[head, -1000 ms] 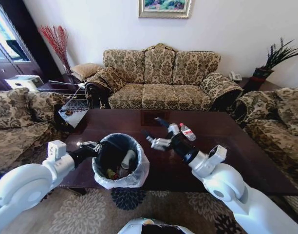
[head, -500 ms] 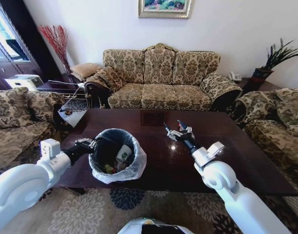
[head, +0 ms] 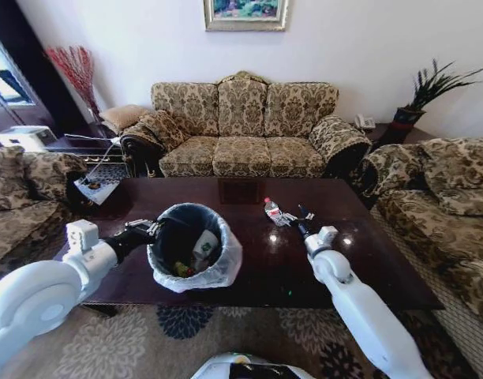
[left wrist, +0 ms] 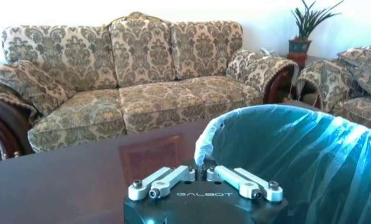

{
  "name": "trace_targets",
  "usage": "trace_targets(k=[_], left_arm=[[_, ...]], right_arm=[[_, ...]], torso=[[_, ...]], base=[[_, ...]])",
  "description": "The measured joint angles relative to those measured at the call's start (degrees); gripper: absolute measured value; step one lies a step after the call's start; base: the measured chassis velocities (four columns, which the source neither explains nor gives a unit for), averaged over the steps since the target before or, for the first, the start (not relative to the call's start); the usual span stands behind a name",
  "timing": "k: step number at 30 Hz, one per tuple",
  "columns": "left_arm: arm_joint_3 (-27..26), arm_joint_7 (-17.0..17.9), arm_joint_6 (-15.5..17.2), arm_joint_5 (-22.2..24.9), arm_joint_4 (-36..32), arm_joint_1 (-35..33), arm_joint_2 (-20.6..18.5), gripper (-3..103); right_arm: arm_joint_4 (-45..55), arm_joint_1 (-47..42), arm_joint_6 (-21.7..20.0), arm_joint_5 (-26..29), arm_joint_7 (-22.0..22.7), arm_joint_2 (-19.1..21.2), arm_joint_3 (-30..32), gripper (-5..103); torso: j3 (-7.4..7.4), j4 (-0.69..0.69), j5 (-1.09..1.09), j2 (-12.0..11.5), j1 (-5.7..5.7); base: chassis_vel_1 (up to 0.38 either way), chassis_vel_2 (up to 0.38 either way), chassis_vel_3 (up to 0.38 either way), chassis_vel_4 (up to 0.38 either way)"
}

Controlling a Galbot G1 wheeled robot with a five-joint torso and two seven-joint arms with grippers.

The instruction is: Move to the front of the table and place the trash on the table into the trash bin.

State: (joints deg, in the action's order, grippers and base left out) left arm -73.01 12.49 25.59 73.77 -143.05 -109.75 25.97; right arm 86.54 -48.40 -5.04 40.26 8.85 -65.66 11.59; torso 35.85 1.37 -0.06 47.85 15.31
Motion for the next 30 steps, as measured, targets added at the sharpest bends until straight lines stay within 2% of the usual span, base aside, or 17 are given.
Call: trace_targets(k=[1,5,7,11,19,25,27,30], left_arm=[[0.0,0.0,0.0,0.0,0.0,0.0,0.0,4],[0.2,0.3,0.3,0.4,0.2,0.3,-0.5,4],[0.4,0.3,0.3,0.4,0.6,0.2,-0.7,4],[0.6,0.3,0.3,0.4,1.0,0.3,-0.8,4],[1.3,0.2,0.3,0.4,1.4,0.6,-0.8,4],[1.4,0.2,0.3,0.6,1.3,0.8,-1.1,4],[1.4,0.2,0.3,0.6,1.3,0.8,-1.1,4],[1.4,0.2,0.2,0.6,1.3,0.6,-0.8,4]], right_arm=[[0.0,0.0,0.0,0.0,0.0,0.0,0.0,100],[-10.3,6.3,0.7,-0.2,0.0,-3.6,-0.9,100],[-15.6,9.1,1.2,-1.3,-0.1,-5.3,-1.3,100],[-20.6,11.3,1.1,-0.8,-0.2,-7.0,-1.4,100],[-22.8,11.8,-1.4,1.5,-1.5,-7.8,-2.0,100],[-23.5,11.4,-3.1,1.7,-1.5,-8.1,-2.3,103],[-23.5,11.4,-3.6,1.7,-1.4,-8.1,-2.3,99],[-23.4,11.3,-3.9,1.8,-1.3,-8.2,-2.3,84]], torso=[[0.0,0.0,0.0,0.0,0.0],[0.0,0.07,0.03,0.0,0.0],[0.0,0.0,0.02,0.0,0.0],[0.0,-0.05,0.11,0.0,0.0],[-0.01,0.02,0.05,0.0,0.0],[-0.01,-0.03,0.08,0.0,0.0],[0.0,-0.02,0.07,0.0,0.0],[-0.01,0.0,0.05,0.0,0.0]], base=[[0.0,0.0,0.0,0.0],[0.046,0.063,-0.015,-0.018],[0.0,0.0,0.0,0.0],[0.0,0.0,0.0,0.0],[0.0,0.0,0.0,0.0],[0.0,0.0,0.0,0.0],[0.0,0.0,0.0,0.0],[0.0,0.0,0.0,0.0]])
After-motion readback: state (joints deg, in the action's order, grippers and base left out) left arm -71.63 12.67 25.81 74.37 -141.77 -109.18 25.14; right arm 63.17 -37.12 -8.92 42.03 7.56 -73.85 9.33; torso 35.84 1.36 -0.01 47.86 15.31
